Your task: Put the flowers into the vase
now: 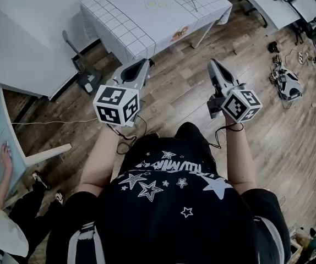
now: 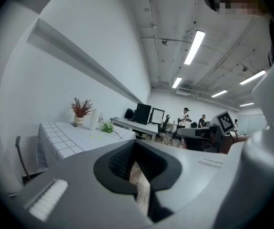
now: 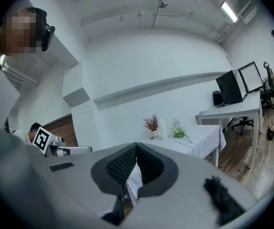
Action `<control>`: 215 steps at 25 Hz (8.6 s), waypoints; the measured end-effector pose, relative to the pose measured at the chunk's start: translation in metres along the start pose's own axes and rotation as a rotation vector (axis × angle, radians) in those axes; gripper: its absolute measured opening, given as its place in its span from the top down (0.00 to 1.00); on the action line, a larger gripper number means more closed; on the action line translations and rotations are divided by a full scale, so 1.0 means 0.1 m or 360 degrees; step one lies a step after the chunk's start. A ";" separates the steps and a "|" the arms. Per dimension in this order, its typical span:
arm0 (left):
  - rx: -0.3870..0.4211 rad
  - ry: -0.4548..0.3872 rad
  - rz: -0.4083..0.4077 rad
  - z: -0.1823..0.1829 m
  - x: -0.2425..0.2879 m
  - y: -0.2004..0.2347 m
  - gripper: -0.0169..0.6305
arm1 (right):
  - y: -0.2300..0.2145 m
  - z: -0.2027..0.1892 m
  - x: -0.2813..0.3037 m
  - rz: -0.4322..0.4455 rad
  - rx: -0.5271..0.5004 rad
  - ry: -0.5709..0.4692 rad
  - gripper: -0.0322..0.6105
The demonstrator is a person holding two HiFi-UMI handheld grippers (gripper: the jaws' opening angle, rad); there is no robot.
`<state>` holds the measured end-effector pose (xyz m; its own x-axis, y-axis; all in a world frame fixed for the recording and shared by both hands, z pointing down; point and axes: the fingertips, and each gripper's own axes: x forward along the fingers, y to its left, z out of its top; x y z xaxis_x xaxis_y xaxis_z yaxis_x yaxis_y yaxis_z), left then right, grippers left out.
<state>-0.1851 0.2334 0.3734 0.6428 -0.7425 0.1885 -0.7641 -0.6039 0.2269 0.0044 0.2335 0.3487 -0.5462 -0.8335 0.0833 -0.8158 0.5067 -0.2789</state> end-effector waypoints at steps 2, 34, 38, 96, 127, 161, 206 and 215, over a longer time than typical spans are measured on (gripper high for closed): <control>0.0010 0.0018 -0.0026 0.01 0.05 0.04 0.96 | -0.03 -0.01 0.01 -0.0036 -0.0020 0.0029 0.93; -0.0095 0.0017 0.0339 0.18 1.46 0.14 0.96 | -1.99 0.49 0.84 0.0156 0.0060 0.0033 0.93; -0.0112 0.0008 0.0403 0.18 1.64 0.14 0.96 | -2.19 0.51 0.95 0.0215 0.0049 0.0071 0.93; -0.0203 0.0058 0.0566 0.60 3.49 1.75 0.96 | -3.57 0.54 3.07 0.0244 0.0127 0.0351 0.93; -0.0349 0.0083 0.0721 0.55 3.88 2.42 0.96 | -3.79 -0.31 4.08 0.0383 0.0240 0.1188 0.93; -0.0443 0.0079 0.1217 0.54 3.97 2.16 0.96 | -3.91 -1.04 4.64 0.0764 0.0509 0.1801 0.83; -0.0125 -0.0070 0.1024 1.52 4.44 2.88 0.63 | -3.33 1.15 5.32 0.1299 0.0443 0.0966 0.88; 0.0033 -0.0090 0.0950 1.56 4.69 3.12 0.20 | -3.05 1.61 5.59 0.1320 0.0337 0.0801 0.88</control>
<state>-0.1308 -0.3486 0.3839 0.0987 -0.9690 0.2264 -0.9934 -0.0828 0.0789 -0.0216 -0.4221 0.3261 -0.9858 -0.0174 0.1672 -0.1147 0.7966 -0.5936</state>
